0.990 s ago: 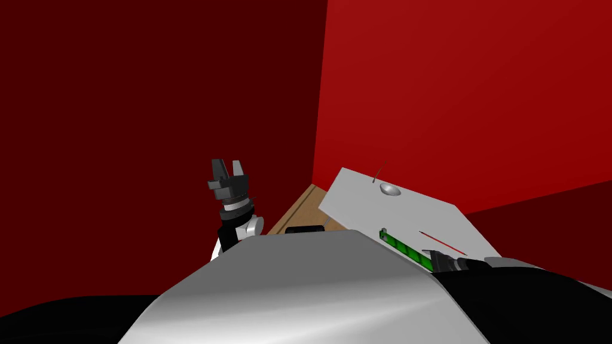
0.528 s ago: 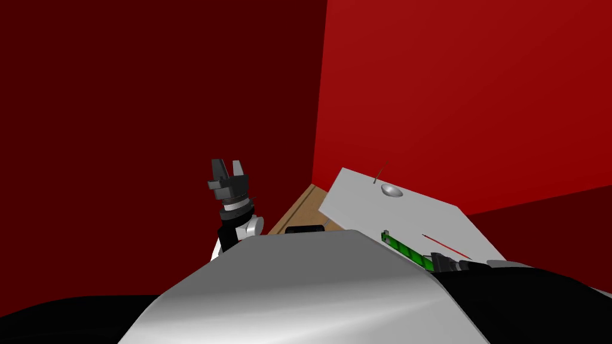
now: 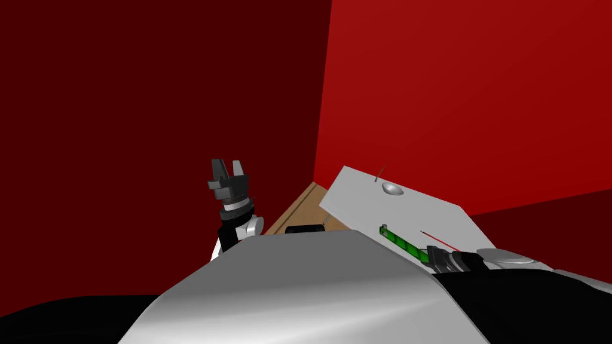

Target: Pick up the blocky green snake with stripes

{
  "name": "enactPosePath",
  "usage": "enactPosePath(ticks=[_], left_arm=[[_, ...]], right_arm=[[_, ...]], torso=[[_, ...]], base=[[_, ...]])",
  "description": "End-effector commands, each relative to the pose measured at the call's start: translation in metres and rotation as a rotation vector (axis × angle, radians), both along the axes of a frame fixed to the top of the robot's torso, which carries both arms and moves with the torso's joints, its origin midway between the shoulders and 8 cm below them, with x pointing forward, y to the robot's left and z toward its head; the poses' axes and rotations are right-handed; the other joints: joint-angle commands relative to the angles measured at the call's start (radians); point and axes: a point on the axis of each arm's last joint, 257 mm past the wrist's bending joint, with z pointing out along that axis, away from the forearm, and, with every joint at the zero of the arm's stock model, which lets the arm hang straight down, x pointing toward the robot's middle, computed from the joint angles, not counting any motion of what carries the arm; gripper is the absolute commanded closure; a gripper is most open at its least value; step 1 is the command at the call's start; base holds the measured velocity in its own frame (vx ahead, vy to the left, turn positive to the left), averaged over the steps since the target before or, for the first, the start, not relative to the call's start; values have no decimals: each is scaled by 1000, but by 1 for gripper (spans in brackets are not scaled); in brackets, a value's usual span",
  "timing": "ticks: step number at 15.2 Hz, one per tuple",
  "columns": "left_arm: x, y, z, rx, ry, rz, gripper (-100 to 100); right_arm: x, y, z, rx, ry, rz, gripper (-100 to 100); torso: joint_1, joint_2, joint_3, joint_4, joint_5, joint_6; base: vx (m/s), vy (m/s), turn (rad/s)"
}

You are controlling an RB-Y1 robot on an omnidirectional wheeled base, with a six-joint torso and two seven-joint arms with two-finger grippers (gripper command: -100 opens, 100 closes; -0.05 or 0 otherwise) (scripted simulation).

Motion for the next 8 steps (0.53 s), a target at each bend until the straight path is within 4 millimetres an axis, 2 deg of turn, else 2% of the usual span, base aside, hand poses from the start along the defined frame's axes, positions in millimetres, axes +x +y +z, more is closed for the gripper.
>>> enactPosePath(ticks=[1,8], left_arm=[[0,0,0,0,0,0,0],[0,0,0,0,0,0,0]], right_arm=[[6,0,2,0,0,-13,100],[33,-2,13,-4,0,-41,100]], torso=[[0,0,0,0,0,0],[2,-1,-1,0,2,0]], base=[[-99,7,52],[-92,6,53]])
